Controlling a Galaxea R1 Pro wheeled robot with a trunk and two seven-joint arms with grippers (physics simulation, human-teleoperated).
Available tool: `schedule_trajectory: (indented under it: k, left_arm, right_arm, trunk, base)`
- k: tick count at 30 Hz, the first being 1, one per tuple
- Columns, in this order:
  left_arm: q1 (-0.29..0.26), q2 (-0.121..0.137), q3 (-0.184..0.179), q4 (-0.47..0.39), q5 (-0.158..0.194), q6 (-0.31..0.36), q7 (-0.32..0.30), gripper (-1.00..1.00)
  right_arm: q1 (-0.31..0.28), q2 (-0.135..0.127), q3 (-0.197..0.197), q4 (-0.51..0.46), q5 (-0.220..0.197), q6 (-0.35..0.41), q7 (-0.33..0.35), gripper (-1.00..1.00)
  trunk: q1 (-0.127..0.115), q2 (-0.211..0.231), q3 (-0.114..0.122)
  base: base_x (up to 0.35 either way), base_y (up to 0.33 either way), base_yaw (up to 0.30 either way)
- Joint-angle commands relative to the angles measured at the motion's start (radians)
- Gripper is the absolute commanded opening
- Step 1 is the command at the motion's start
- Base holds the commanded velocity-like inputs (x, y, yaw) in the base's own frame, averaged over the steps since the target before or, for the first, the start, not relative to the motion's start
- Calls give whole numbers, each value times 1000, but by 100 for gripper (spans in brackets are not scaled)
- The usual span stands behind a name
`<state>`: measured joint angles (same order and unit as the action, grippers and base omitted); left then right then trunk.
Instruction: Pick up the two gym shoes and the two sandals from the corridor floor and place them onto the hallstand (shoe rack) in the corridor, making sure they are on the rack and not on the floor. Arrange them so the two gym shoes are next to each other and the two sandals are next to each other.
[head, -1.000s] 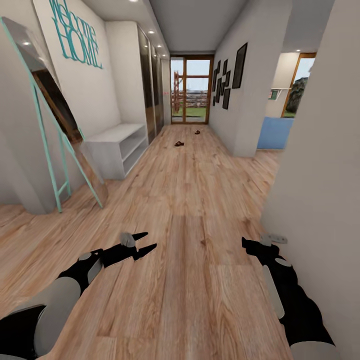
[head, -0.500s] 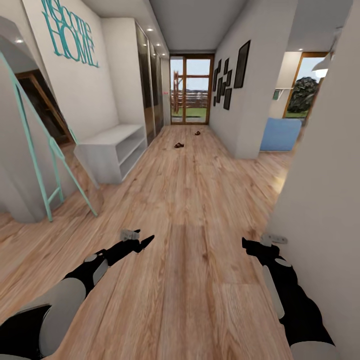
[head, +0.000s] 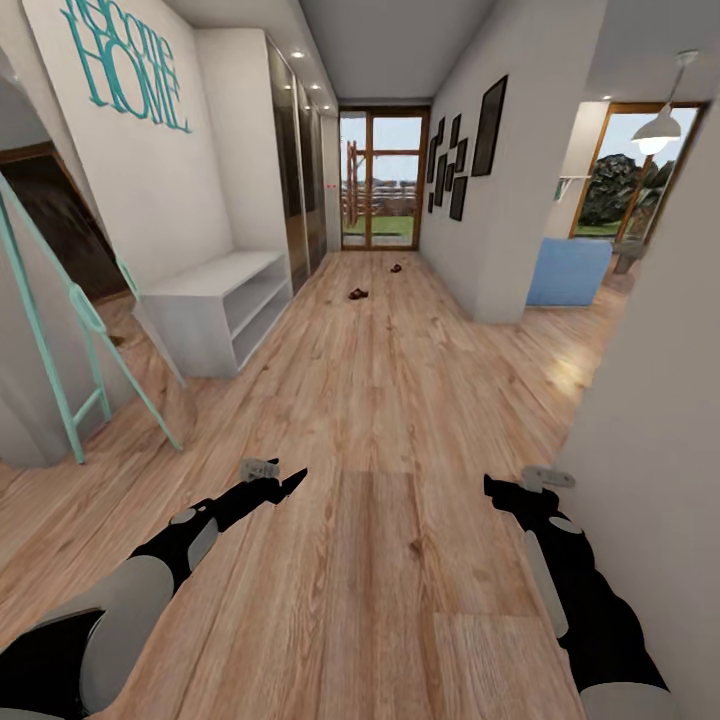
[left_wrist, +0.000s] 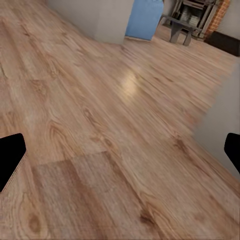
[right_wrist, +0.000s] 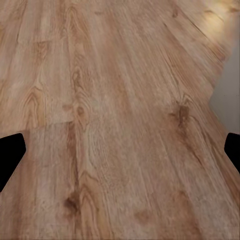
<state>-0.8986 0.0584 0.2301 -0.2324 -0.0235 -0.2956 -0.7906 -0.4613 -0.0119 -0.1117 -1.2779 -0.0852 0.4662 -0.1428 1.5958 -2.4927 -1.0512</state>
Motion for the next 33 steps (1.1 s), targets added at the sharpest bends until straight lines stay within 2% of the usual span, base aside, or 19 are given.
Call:
schedule_trajectory:
  k: [1, 33]
  left_arm:
    - [-1, 0, 5, 2, -3, -4, -4, 100]
    - [-1, 0, 5, 2, -1, -4, -7, 100]
  right_arm:
    - [0, 0, 1, -1, -9, 4, -7, 100]
    - [0, -2, 0, -4, -18, 3, -2, 100]
  trunk:
    - [0, 0, 0]
    - [0, 0, 15]
  base:
    - [347, 0, 0]
    - [347, 0, 0]
